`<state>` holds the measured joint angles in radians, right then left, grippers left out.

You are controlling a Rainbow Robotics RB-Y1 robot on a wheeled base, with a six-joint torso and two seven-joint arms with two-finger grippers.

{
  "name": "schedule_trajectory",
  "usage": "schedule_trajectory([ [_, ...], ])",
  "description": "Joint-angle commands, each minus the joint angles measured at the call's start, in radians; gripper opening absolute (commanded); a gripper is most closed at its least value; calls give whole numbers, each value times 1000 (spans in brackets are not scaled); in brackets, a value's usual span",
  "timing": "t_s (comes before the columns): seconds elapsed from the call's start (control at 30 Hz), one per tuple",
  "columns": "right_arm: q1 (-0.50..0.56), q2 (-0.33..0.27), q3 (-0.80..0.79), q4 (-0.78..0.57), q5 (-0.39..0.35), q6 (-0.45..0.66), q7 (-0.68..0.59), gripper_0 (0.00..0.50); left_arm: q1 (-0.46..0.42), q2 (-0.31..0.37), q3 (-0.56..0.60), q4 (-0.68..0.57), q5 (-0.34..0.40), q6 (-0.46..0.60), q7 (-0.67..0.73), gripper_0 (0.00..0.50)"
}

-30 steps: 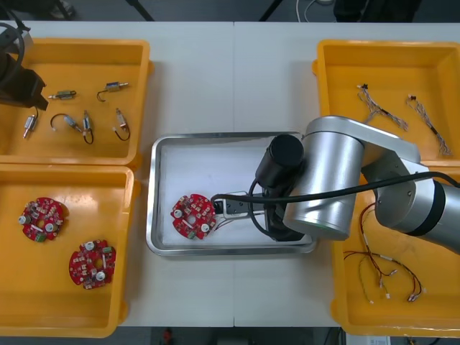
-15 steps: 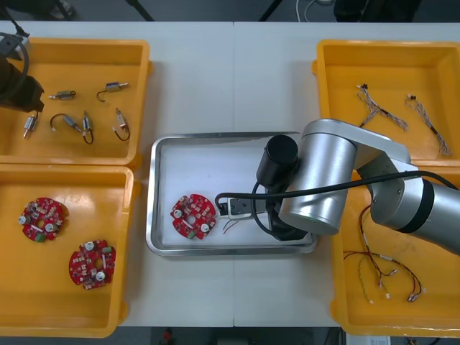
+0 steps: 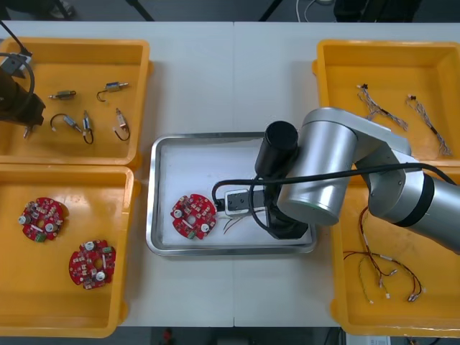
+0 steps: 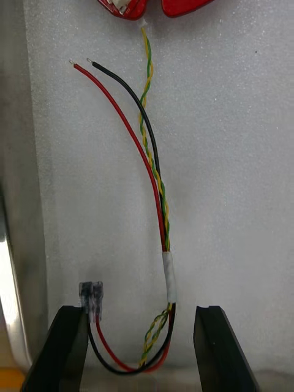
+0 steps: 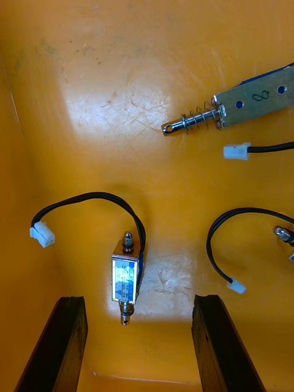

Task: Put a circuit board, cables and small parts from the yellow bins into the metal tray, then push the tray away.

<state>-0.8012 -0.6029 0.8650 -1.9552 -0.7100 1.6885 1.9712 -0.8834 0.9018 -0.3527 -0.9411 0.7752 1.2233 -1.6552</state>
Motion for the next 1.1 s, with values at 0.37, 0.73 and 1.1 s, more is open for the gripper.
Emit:
schedule_trajectory([
  [0.37,7,118,-294,-140,18,231,8,500,17,0,-8,10,7,-88,-112,500],
  [0.73,109,112,-560,-272,47,231,-22,500,49,0,-31,10,15,-128,-115,500],
  [1.1,231,31,-833,-272,40,231,-38,500,49,-4,-97,42,42,-191,-101,500],
])
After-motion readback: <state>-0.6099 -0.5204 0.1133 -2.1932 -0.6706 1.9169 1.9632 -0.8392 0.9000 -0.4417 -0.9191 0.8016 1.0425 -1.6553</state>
